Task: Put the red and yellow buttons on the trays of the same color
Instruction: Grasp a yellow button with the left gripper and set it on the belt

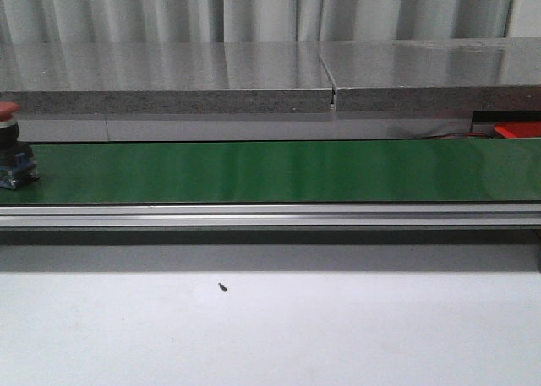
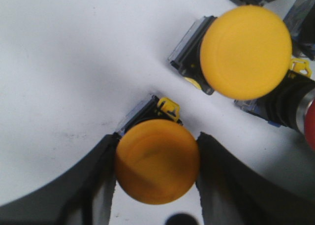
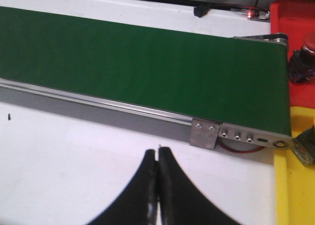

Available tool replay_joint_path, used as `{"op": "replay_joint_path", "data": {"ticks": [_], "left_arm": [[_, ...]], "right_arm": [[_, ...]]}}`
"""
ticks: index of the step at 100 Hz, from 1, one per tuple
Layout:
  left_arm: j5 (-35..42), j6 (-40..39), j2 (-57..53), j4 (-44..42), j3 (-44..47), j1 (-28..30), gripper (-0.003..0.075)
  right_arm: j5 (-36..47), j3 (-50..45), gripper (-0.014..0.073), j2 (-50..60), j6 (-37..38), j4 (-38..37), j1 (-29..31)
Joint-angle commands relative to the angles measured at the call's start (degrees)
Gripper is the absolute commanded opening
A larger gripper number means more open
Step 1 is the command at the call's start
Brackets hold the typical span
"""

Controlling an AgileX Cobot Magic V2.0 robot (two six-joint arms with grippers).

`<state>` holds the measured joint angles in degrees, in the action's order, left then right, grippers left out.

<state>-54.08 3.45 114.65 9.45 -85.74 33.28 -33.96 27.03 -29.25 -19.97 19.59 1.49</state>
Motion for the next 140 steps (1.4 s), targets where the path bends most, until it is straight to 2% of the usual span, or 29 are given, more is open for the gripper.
{"op": "replay_joint_path", "data": {"ticks": [1,31,54,95,140], "left_arm": [[1.0,0.2,-3.3,1.0,-1.5,0.0,0.0251],[1.4,0.4,-12.1,1.3,-1.5,-0.7,0.0251],[0.0,0.4,-17.7,1.3,-1.5,-5.3,0.0251],[-3.7,0.4,-17.4,1.0,-1.5,-16.4,0.0251],[-7.6,0.4,-13.2,0.8,-1.5,-17.4,0.0272]], "right_arm": [[3.6,1.4,-0.0049,-0.1,-0.1,1.2,-0.1],[3.6,1.4,-0.0049,-0.1,-0.1,1.2,-0.1],[3.6,1.4,-0.0049,-0.1,-0.1,1.2,-0.1],[3.6,1.4,-0.0049,-0.1,-0.1,1.2,-0.1],[3.6,1.4,-0.0049,-0.1,-0.1,1.2,-0.1]]}}
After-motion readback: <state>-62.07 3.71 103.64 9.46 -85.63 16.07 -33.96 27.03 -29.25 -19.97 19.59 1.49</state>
